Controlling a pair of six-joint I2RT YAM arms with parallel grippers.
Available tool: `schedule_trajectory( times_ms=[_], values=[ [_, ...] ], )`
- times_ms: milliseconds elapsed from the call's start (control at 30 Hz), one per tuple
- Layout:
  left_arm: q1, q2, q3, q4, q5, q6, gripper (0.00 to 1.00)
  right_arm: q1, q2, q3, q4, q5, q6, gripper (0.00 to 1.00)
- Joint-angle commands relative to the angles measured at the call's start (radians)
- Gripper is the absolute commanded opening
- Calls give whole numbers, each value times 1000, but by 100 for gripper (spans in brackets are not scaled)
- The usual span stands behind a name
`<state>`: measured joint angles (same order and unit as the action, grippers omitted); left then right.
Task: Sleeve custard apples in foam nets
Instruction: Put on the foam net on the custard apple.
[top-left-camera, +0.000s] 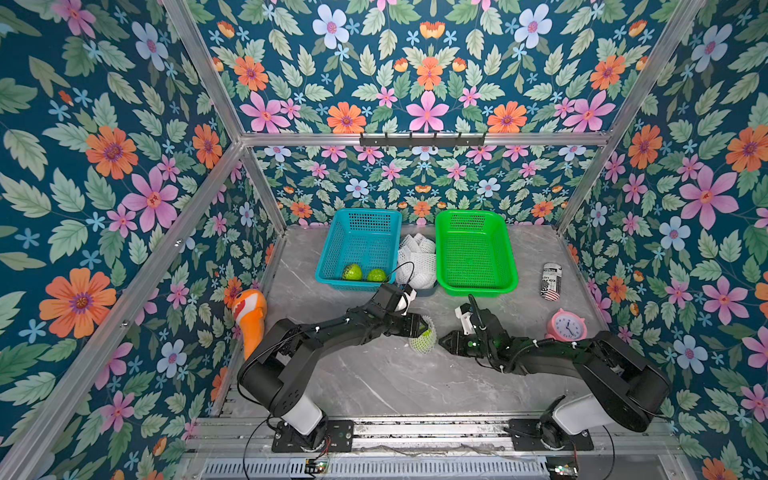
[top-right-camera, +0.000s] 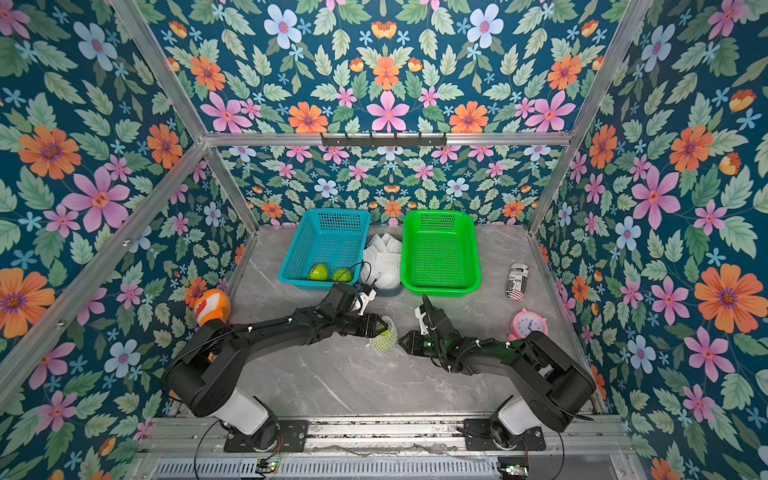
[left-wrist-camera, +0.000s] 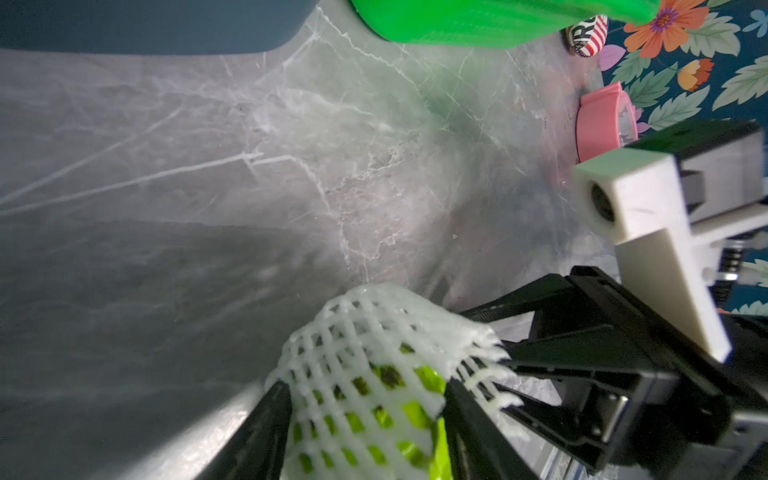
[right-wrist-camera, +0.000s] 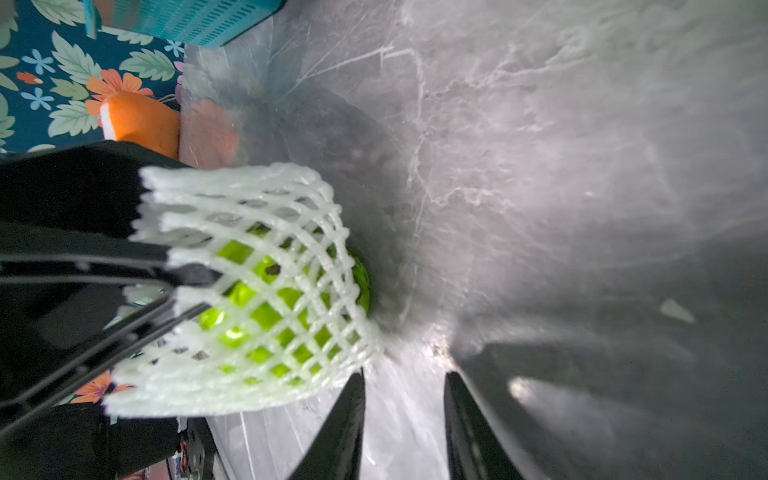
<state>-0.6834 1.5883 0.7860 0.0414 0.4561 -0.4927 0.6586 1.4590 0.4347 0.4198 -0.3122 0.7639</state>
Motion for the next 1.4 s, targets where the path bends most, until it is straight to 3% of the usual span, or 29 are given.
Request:
schedule_trajectory(
  times_ms=[0,433,767,1033,1167,1367],
  values=[
    [-1,-9,1,-36,-17,8,60,-4,-29,11,-2,-20,4,32],
    [0,-18,-17,-12,-14,-6,60,-3,64,77,153,-115,72,33],
    [-1,-35,-39,13,-17,-17,60,-3,129,44,184,-90,84,13],
    [-1,-56,-65,30,-25,-29,60,6,150,38,169,-65,64,10],
    [-1,-62,-73,45,-25,-40,60,9,139,34,187,-71,74,12],
    [-1,-68,-80,49,-27,-44,60,8,63,19,170,-69,84,31]
  ],
)
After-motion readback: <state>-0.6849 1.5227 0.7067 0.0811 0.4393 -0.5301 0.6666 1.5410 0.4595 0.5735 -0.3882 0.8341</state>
